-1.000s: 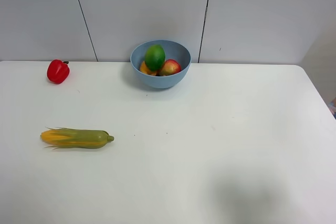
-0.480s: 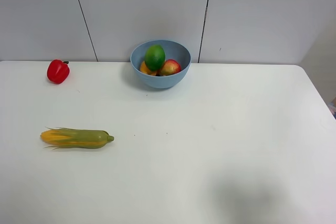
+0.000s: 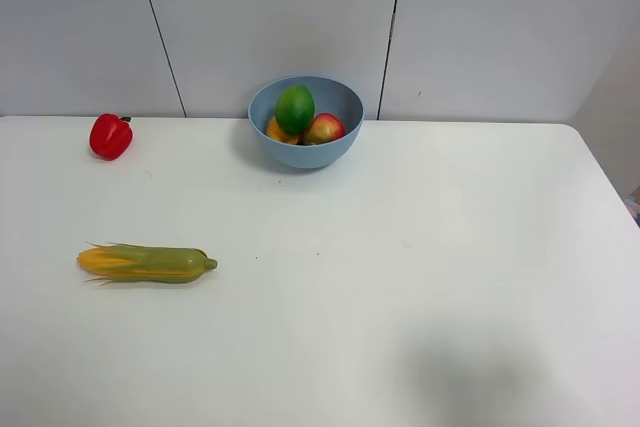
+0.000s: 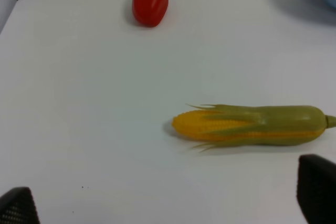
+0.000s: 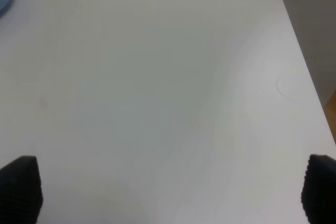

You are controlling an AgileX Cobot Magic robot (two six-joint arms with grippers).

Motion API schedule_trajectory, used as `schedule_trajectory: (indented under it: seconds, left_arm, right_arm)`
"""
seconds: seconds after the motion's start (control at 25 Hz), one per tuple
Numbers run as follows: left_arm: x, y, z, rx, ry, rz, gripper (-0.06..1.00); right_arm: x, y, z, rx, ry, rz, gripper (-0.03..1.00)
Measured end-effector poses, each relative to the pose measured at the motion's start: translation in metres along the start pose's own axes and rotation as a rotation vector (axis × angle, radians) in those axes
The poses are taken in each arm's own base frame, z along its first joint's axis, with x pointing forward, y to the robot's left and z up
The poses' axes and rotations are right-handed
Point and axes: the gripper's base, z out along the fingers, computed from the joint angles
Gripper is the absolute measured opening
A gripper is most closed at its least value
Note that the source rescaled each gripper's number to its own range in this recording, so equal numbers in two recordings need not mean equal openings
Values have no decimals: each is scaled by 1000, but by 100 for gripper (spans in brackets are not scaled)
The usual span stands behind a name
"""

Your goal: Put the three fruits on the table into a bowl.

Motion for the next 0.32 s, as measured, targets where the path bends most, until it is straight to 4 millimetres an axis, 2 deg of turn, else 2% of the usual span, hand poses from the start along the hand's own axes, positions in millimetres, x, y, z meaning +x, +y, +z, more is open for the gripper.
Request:
schedule_trajectory:
  seconds: [0.32]
  left_arm:
    - [0,0,0,0,0,0,100]
  right_arm:
    - [0,0,0,0,0,0,100]
